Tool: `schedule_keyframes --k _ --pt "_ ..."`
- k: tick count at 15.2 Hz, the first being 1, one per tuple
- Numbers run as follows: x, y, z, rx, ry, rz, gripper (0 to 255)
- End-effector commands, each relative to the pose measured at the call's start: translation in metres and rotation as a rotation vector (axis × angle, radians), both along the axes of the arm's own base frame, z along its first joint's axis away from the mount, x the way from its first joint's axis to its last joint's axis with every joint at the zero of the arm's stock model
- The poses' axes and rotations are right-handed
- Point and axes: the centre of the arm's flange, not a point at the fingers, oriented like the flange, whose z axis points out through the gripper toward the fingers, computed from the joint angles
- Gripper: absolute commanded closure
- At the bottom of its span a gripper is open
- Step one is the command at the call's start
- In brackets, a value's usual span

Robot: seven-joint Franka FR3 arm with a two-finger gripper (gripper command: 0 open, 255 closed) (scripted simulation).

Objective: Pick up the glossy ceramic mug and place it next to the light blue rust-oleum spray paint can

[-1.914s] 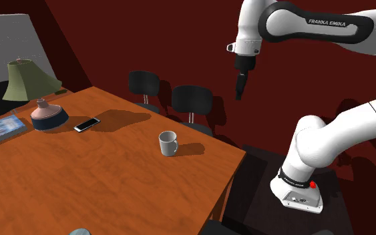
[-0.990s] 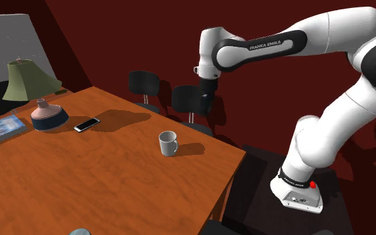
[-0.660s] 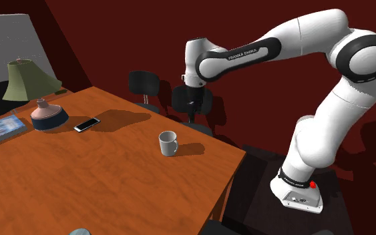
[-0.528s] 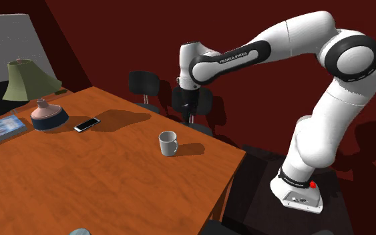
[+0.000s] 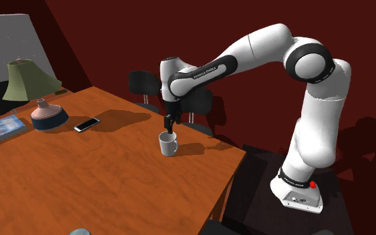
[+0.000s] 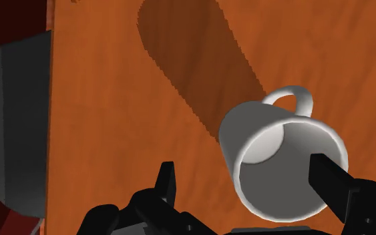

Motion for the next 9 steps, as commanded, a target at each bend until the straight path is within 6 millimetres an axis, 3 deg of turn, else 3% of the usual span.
schedule_keyframes --k 1,9 --pt "0.017 0.005 -0.014 -0.002 0.001 0.001 0" --pt "0.015 0.007 -0.054 -0.002 0.001 0.001 0"
